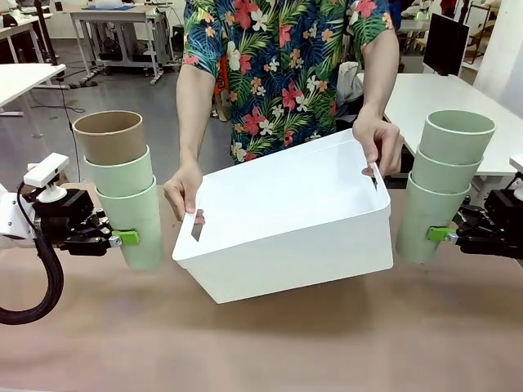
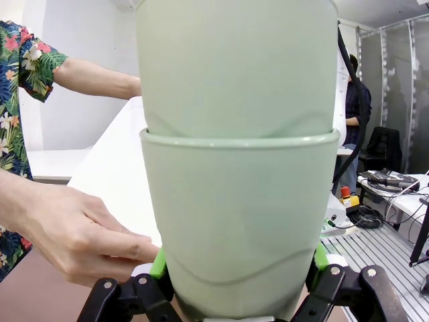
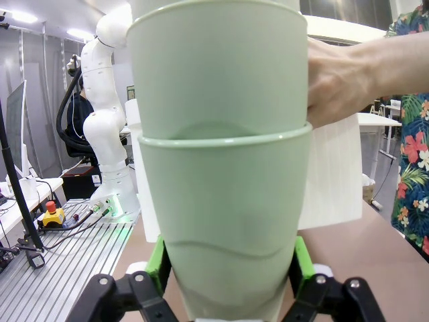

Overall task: Stack the cups and store them in the basket.
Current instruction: Place the stack of Reusable plastic cups into the Pantry Basket.

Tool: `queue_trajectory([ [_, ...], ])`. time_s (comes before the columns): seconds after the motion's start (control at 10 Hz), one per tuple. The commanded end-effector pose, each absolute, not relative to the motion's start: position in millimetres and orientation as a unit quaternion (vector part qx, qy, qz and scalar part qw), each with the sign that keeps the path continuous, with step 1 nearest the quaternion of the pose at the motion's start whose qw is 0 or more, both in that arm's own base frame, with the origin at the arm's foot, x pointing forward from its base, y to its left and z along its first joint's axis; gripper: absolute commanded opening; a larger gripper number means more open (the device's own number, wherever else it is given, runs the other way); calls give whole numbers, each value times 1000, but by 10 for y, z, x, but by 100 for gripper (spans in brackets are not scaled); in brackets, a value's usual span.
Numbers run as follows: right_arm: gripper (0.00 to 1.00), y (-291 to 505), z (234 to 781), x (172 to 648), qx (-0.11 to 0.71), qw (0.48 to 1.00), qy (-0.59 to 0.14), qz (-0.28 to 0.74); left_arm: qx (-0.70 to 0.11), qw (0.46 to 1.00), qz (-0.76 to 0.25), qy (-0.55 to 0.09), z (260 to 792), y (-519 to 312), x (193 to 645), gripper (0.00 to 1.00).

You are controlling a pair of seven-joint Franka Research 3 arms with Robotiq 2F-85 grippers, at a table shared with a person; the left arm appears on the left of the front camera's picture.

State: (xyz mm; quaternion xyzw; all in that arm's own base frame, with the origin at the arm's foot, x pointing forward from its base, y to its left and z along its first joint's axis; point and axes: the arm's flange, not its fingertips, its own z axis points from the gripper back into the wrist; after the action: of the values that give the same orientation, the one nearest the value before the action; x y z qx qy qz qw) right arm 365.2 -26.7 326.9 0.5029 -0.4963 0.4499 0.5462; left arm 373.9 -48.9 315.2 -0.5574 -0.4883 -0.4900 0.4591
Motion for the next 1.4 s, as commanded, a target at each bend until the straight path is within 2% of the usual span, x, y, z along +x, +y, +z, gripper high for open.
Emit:
queue_trajectory([
  [0.0,86,-256,3311,3671,500,544,-503,448,-550,463,-496,-488,3343,-480,3744,87],
  [0.4,86,-256,3311,3671,500,544,-503,448,-523,510,-498,-467,4028,-624,3775,87],
  [0.8,86,-256,3311,3671,500,544,-503,448,-457,569,-555,-399,4861,-1291,3872,87],
  [1.3,86,-256,3311,3671,500,544,-503,448,-365,648,-597,-301,5028,-2092,4138,87],
])
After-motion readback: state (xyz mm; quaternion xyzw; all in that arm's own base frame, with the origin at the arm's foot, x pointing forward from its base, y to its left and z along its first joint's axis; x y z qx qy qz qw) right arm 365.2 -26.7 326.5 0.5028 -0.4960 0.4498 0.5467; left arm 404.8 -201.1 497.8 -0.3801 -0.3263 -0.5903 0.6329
